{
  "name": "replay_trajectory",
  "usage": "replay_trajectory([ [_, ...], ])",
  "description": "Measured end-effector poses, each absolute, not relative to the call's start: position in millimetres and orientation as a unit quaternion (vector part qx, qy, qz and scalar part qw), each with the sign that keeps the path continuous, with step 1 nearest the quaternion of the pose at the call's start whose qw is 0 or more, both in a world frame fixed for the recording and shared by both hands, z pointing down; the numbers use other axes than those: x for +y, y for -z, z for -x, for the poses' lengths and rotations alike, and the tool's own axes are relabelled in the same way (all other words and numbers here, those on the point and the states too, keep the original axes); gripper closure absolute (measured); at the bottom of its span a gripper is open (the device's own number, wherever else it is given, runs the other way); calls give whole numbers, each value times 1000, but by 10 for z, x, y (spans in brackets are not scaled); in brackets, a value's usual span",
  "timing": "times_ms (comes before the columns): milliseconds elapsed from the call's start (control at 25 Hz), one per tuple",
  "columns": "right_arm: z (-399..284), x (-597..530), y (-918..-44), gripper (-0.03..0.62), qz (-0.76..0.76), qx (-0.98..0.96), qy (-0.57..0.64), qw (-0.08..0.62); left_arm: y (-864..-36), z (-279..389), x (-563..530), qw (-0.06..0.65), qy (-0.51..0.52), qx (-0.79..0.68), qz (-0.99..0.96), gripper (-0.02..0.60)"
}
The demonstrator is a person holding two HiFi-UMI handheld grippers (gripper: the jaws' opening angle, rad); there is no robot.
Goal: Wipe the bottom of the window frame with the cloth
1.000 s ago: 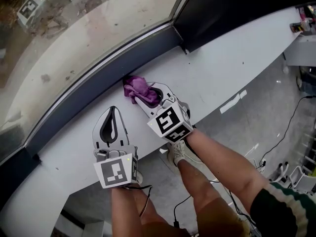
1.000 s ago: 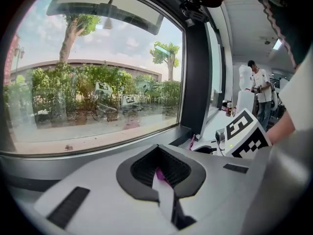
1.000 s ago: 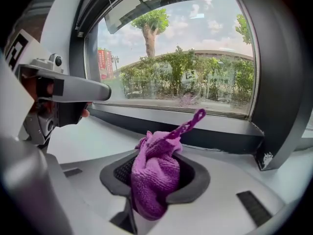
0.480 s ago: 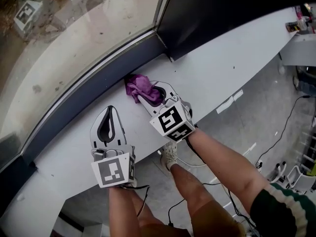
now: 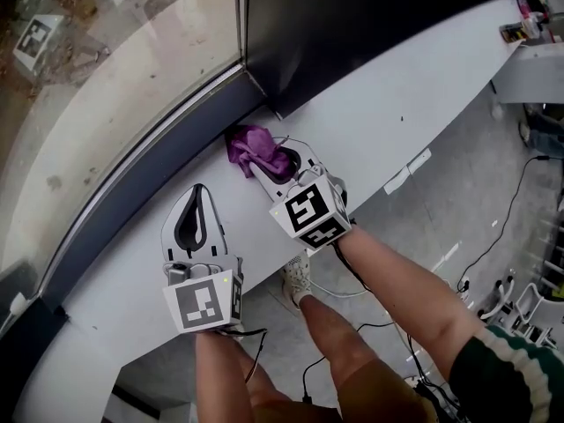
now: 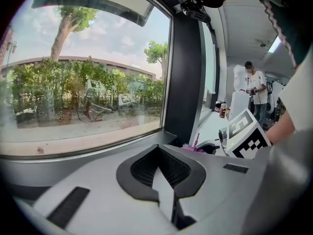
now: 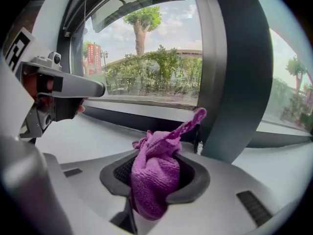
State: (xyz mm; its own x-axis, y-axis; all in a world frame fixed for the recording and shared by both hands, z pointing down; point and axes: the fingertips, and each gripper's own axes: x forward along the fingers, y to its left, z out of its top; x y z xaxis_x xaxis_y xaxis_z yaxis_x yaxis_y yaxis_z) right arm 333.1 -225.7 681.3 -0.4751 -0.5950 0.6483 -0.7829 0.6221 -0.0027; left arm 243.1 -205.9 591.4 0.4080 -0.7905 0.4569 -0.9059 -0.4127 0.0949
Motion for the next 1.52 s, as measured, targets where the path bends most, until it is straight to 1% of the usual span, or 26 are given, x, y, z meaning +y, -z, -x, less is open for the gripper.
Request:
replay_trajectory([
  [320,-3418,-2281,-6724,441,-433,-833,-157,306,-5872,-2519,-2064,168,-171,-508,-827,577],
  [480,-3571,-2304,-6704,441,-454,-821,-168,302,-5884,-2538,-2069,168,-169,-509,-827,577],
  [800,-3543,-2283,-6704,441,-446,-825,-163,307,-5952,-2556,-2058,181,-182,-517,-816,577],
  [1080,-3512,-2058,-6725,441,-445,-825,-172,304,-5980,-2571,-1941,171,-179,-507,-826,577],
  [1520,-3750,-1658,-6769,441,-444,-819,-191,308,-6047,-2900,-1693,170,-191,-482,-838,577],
])
